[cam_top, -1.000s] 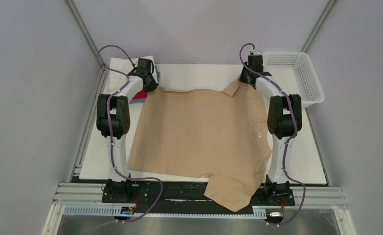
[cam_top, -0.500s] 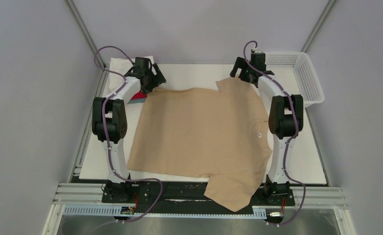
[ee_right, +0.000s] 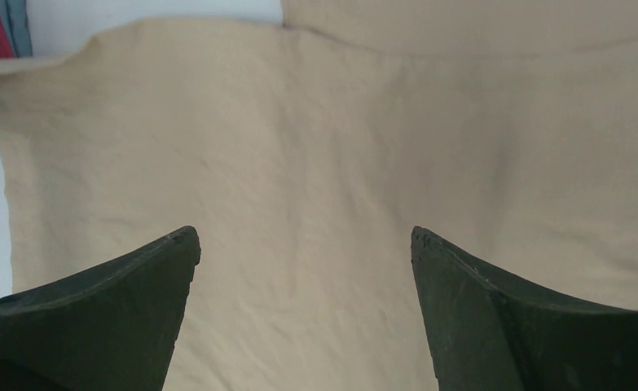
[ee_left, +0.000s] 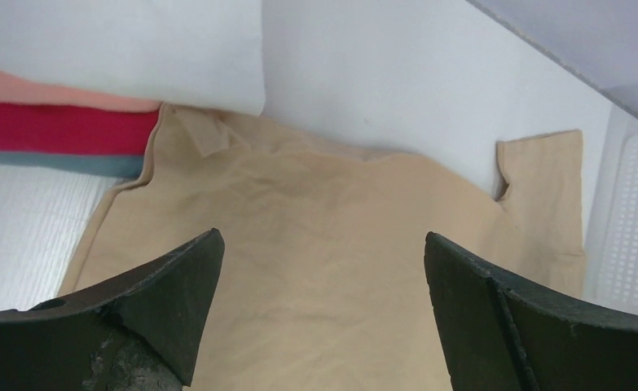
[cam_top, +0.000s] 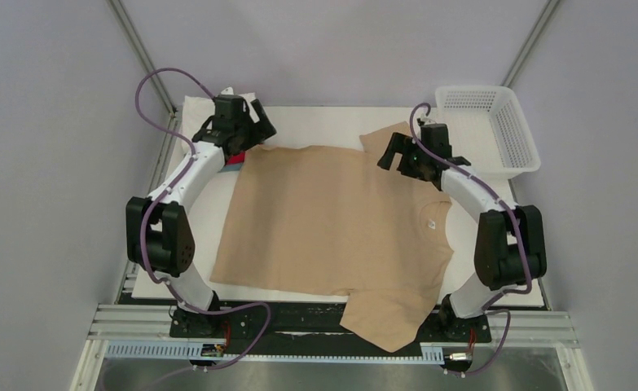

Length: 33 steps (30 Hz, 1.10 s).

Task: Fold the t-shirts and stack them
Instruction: Flatten out the tshirt, then grab the side of the flattened tshirt closest away from the robot with both arms

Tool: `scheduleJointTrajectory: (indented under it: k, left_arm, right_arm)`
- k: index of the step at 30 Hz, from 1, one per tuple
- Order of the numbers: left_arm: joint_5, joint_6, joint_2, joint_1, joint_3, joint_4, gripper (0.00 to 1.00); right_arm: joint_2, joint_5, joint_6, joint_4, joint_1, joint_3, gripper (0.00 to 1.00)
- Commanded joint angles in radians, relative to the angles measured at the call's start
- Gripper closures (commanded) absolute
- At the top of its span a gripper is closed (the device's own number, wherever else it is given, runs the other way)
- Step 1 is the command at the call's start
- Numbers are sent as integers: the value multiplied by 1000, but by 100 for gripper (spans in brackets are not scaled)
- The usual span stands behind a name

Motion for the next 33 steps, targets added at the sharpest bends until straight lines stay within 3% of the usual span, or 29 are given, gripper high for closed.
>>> scheduleJointTrajectory:
  k: [1,7,13,17,20,24,30,33]
  left_arm:
    - [-44,10,-114,-22,-131,-11,0]
    - [-114,-83,-348,-59,-441,-47,0]
    - [-135,-134,-567,-61,-711,-110,0]
    - [-171,-216,-654,-62,-784,-278,0]
    - [-304,-338,-710,-62,-811,-471,0]
    - [-387,-481,-785,-62,-847,-601,0]
    - [-409,-649,-796,-63,-866,-757,1]
    - [-350,-684,-831,-62,-902,-773,4]
  right_arm:
    - [-147,15,76,-16,14,-136,0]
    - [-327,136,59,-140,81,-290,0]
    - [-335,185,91,-191,83,-369,0]
    - [-333,184,99,-209,87,-371,0]
    - [-383,258,43,-222,146,-379,0]
    - [-404,305,36,-275,188,-362,0]
    - [-401,336,30,-296,190,-358,0]
    - [-384,318,29,-300,190,-354,0]
